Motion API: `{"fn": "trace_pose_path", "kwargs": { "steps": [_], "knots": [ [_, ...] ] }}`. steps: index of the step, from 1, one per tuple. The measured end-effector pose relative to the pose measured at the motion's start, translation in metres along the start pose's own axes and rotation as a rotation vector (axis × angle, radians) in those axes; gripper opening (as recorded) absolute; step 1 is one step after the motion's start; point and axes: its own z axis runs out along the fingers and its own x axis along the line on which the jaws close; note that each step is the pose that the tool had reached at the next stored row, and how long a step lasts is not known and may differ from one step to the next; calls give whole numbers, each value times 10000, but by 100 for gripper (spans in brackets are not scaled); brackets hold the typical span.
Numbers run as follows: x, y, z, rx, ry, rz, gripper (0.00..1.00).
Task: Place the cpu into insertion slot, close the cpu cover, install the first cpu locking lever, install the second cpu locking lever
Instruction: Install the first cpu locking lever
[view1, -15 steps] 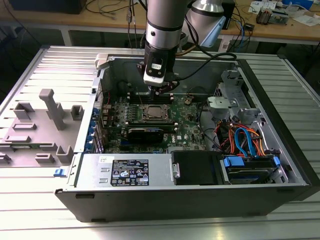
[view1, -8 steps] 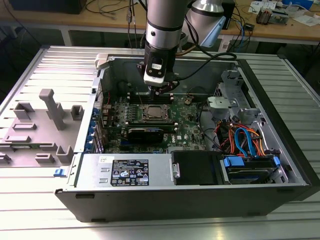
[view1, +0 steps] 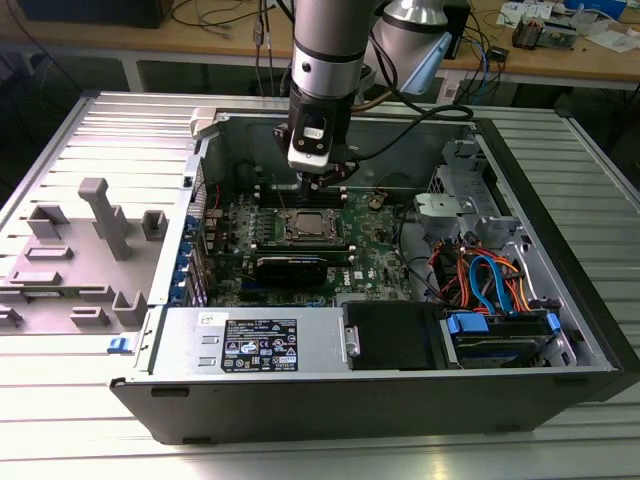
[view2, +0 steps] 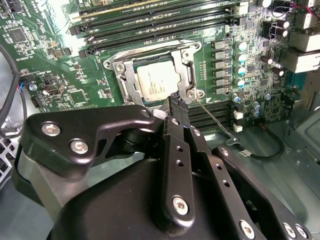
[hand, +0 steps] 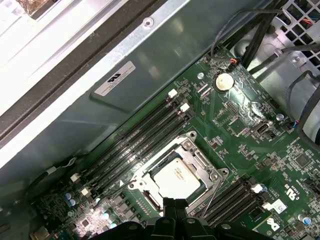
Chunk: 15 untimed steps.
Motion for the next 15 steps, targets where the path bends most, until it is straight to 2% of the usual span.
{"fn": "trace_pose_path", "kwargs": {
  "steps": [8, 11, 13, 15],
  "knots": [
    [2, -2, 0, 6, 0, -66, 11],
    [5, -5, 1, 60, 8, -794, 11],
    [5, -5, 1, 77, 1, -1082, 11],
    [13, -11, 3, -166, -329, -1159, 11]
  ]
}}
